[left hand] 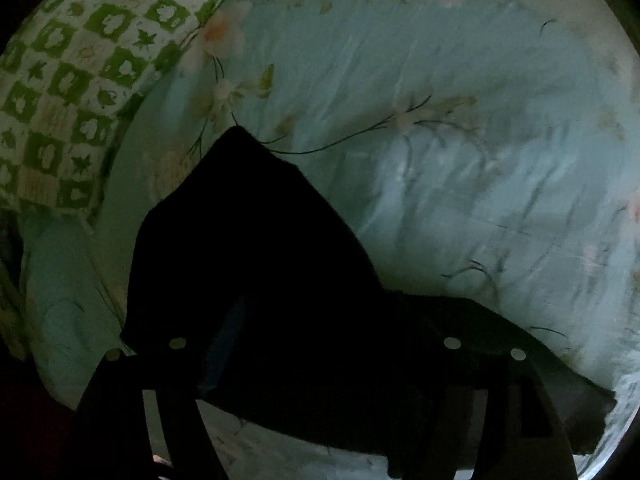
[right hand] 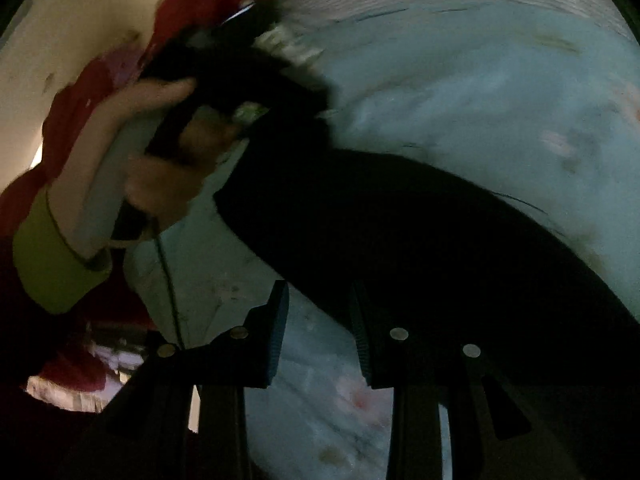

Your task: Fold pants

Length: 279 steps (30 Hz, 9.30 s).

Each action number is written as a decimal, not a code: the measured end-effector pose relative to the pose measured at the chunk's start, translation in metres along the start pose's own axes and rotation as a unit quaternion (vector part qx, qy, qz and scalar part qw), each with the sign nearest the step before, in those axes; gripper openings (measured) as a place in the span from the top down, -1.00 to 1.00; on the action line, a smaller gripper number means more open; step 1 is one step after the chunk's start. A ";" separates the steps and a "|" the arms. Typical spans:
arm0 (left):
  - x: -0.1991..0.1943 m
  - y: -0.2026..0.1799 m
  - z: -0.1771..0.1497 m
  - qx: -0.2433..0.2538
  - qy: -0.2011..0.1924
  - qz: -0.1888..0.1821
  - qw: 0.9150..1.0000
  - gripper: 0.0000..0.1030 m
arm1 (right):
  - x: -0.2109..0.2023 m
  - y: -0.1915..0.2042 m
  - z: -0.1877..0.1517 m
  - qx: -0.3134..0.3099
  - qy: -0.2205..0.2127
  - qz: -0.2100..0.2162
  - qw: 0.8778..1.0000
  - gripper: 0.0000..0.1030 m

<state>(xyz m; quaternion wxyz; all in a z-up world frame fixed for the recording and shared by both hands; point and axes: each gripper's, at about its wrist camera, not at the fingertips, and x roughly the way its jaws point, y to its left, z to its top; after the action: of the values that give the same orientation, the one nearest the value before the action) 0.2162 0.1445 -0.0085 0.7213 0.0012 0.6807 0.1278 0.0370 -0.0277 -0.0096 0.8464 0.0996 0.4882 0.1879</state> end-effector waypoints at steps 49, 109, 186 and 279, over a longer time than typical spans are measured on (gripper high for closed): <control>0.046 0.195 -0.164 -0.190 -0.082 -0.242 0.948 0.09 | 0.064 0.031 0.023 -0.096 0.103 -0.032 0.990 0.43; 0.052 0.230 -0.091 -0.065 -0.161 -0.168 0.970 0.13 | 0.097 -0.070 0.123 0.002 -0.022 -0.210 0.978 0.90; -0.060 -0.419 -0.240 0.621 -0.009 -0.293 0.727 0.82 | -0.218 -0.181 -0.225 0.429 -0.326 -0.131 0.832 0.78; 0.026 0.150 -0.147 -0.055 -0.071 -0.355 0.930 0.31 | 0.038 -0.019 0.060 0.104 0.003 0.016 0.994 0.06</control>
<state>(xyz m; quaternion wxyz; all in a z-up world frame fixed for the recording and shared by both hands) 0.0460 0.2689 -0.0187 0.7649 -0.2713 0.5756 -0.1003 0.1100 -0.0278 -0.0161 0.8269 0.1942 0.5058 0.1506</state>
